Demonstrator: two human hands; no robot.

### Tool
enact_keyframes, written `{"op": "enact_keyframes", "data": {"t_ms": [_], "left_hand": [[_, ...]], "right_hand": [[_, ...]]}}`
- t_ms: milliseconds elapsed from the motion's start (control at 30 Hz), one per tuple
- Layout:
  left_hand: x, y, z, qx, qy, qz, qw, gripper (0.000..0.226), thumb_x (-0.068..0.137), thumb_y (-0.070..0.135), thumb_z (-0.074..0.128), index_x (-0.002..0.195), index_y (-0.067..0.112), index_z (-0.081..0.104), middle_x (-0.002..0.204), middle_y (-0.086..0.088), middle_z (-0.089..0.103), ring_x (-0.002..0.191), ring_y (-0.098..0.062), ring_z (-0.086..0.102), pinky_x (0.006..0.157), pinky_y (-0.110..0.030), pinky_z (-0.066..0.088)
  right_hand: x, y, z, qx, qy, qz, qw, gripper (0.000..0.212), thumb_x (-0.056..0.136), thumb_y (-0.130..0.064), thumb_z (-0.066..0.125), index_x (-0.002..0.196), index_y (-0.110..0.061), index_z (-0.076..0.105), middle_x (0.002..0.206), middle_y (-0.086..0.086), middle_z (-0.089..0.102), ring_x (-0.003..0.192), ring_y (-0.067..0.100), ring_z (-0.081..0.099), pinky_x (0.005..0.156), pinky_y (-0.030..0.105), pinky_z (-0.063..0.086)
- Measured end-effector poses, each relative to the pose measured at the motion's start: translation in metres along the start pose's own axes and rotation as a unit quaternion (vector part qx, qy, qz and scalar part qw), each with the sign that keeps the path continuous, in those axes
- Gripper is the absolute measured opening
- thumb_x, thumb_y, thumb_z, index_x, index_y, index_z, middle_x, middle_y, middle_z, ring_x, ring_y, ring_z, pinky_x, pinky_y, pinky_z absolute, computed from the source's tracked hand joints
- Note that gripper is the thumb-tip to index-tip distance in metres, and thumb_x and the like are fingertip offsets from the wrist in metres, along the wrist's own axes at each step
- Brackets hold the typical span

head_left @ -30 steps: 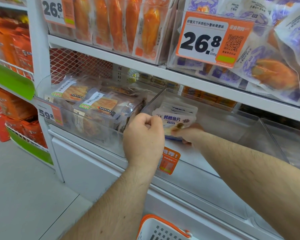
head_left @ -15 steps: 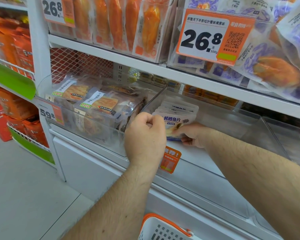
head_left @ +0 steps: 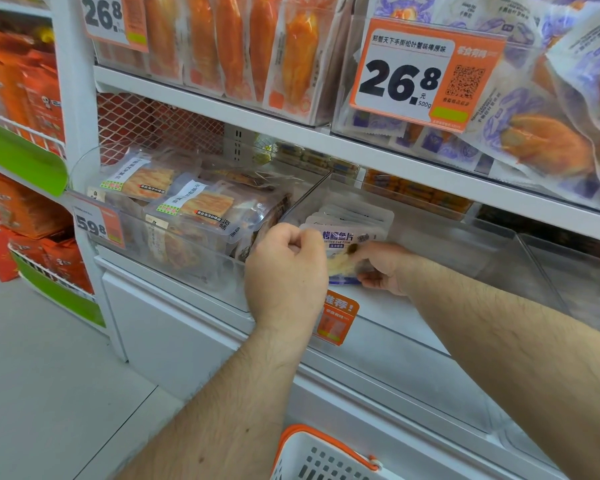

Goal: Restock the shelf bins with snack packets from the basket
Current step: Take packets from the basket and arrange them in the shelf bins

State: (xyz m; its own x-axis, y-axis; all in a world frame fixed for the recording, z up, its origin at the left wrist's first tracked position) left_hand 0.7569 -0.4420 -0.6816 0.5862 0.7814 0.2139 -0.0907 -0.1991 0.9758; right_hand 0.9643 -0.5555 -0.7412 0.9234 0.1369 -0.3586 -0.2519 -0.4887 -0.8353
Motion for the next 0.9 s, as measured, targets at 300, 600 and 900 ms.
{"op": "enact_keyframes", "data": {"t_ms": [300, 600, 900], "left_hand": [[0.0, 0.0, 0.0, 0.006, 0.007, -0.001, 1.0, 0.036, 0.09, 0.027, 0.055, 0.056, 0.022, 0.048, 0.047, 0.014, 0.049, 0.049, -0.005, 0.045, 0.05, -0.023, 0.032], [0.0, 0.001, 0.0, 0.016, 0.001, 0.006, 1.0, 0.034, 0.091, 0.027, 0.055, 0.058, 0.021, 0.049, 0.048, 0.019, 0.052, 0.05, 0.0, 0.049, 0.042, -0.015, 0.03], [-0.001, 0.0, 0.003, 0.01, -0.009, 0.004, 1.0, 0.033, 0.091, 0.028, 0.053, 0.059, 0.021, 0.05, 0.052, 0.014, 0.057, 0.054, -0.006, 0.055, 0.048, -0.024, 0.039]], "right_hand": [[-0.003, 0.008, 0.003, -0.016, -0.023, -0.007, 1.0, 0.021, 0.084, -0.008, 0.071, 0.103, -0.015, 0.065, 0.111, 0.011, 0.069, 0.107, 0.027, 0.065, 0.081, 0.031, 0.058], [-0.007, 0.011, 0.004, -0.124, -0.024, -0.015, 0.992, 0.023, 0.079, -0.003, 0.078, 0.094, -0.013, 0.063, 0.11, 0.013, 0.068, 0.102, 0.024, 0.066, 0.088, 0.034, 0.058], [0.001, -0.001, 0.017, -0.252, 0.112, -0.103, 0.956, 0.084, 0.061, -0.026, 0.093, 0.128, -0.014, 0.044, 0.127, 0.009, 0.057, 0.118, 0.029, 0.056, 0.102, 0.04, 0.049]]}}
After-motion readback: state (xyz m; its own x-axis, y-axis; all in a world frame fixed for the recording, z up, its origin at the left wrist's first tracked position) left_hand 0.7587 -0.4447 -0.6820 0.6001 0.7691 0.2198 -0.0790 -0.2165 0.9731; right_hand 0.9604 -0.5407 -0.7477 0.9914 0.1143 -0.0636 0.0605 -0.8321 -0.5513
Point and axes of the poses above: each hand's wrist, its own x-axis towards the middle knuckle, its own z-axis out of the palm, y = z × x, the point moved 3 cm from there along x, towards the middle knuckle
